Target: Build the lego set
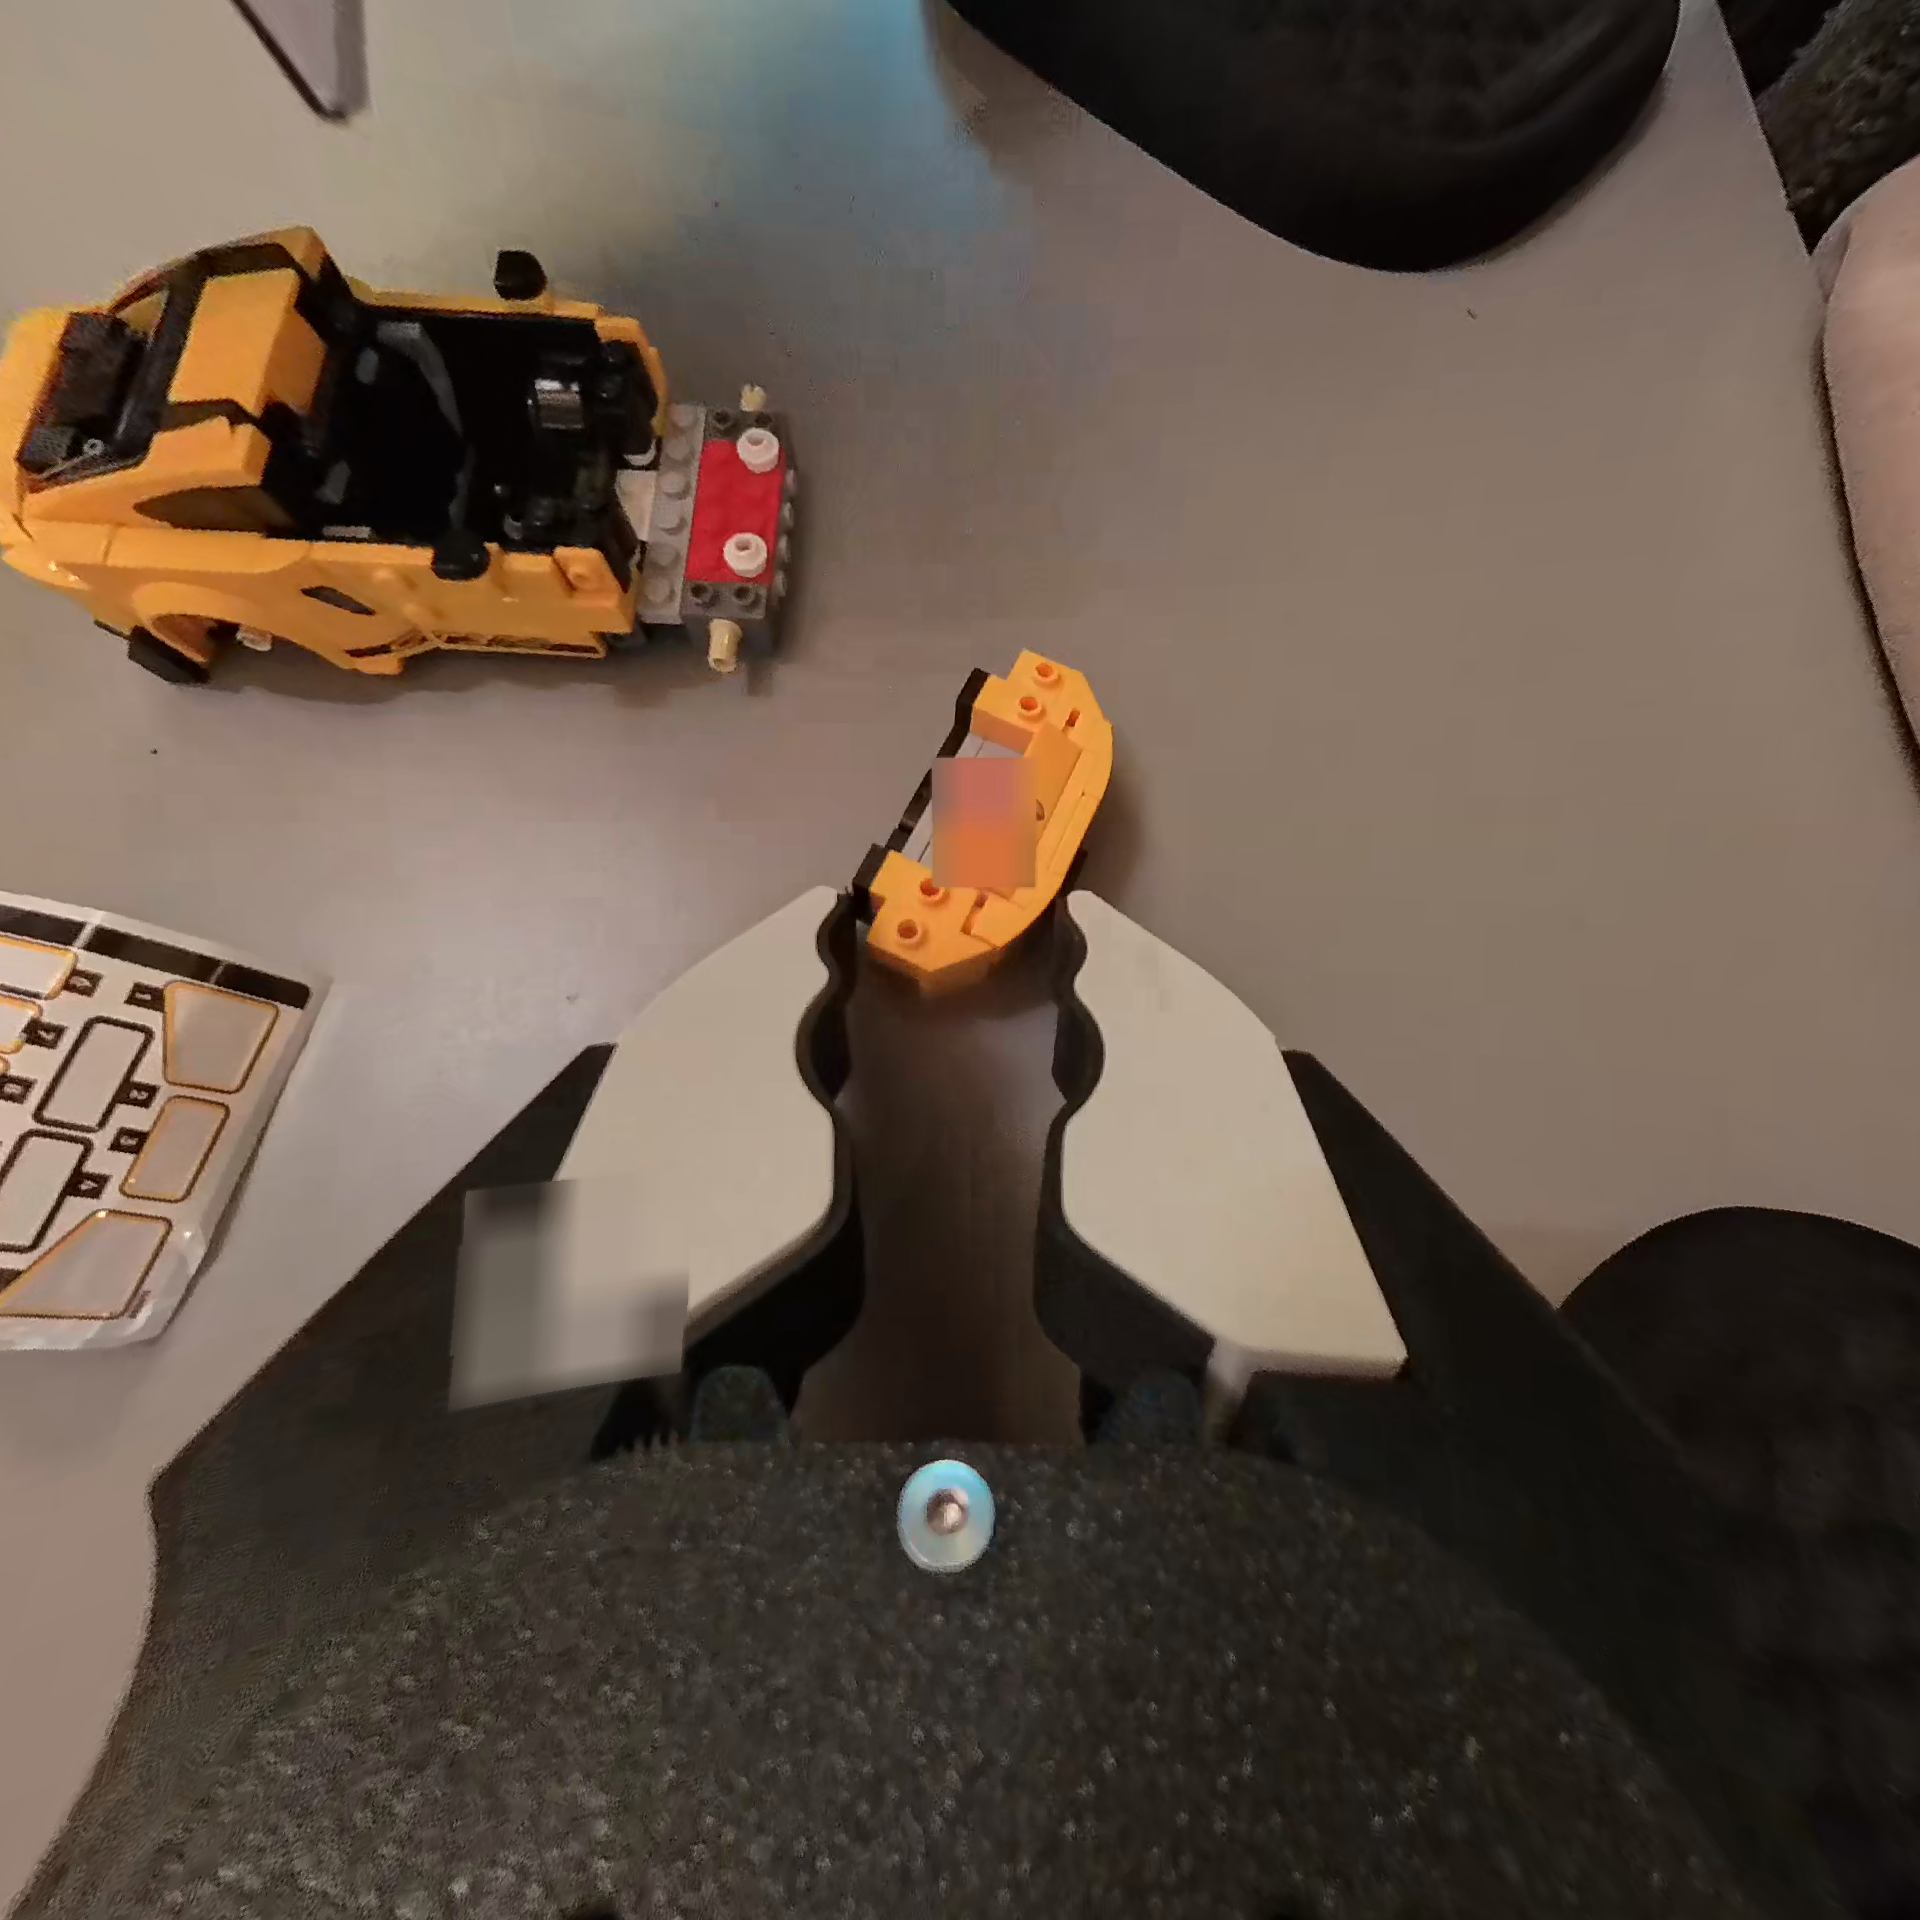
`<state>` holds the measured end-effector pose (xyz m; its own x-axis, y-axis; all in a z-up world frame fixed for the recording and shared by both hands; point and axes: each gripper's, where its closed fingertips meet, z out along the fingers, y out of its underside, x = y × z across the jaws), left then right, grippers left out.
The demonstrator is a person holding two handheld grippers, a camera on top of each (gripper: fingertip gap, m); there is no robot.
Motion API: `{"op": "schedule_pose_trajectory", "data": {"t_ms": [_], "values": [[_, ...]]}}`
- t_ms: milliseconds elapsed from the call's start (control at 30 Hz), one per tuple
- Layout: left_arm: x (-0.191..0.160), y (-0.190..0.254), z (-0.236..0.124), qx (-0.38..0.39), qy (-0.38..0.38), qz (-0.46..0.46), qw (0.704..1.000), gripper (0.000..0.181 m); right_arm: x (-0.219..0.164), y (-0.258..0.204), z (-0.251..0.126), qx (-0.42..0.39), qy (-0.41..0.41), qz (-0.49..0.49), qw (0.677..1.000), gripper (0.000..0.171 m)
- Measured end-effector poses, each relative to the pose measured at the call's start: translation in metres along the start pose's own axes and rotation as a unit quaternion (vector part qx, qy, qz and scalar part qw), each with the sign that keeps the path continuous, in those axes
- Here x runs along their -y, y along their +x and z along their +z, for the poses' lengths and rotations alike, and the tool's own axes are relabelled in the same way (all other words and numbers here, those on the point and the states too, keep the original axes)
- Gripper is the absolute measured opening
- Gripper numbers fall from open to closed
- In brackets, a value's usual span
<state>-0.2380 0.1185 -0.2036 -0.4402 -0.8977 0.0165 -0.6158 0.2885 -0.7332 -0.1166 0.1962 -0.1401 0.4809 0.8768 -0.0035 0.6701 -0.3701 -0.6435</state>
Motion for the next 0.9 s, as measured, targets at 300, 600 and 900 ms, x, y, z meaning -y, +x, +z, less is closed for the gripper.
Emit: {"op": "schedule_pose_trajectory", "data": {"t_ms": [300,600,900], "values": [[0.006,0.005,-0.002,-0.012,0.018,0.008,1.000,0.040,-0.023,-0.034,-0.015,-0.143,0.158,0.069,0.975,0.076],[0.005,0.005,-0.004,-0.012,0.019,0.012,1.000,0.045,-0.017,-0.024,-0.023,-0.172,0.271,0.109,0.941,0.067],[-0.002,0.000,0.004,0.003,-0.005,0.012,1.000,0.035,-0.020,-0.022,-0.022,-0.176,0.271,0.114,0.940,0.065]]}}
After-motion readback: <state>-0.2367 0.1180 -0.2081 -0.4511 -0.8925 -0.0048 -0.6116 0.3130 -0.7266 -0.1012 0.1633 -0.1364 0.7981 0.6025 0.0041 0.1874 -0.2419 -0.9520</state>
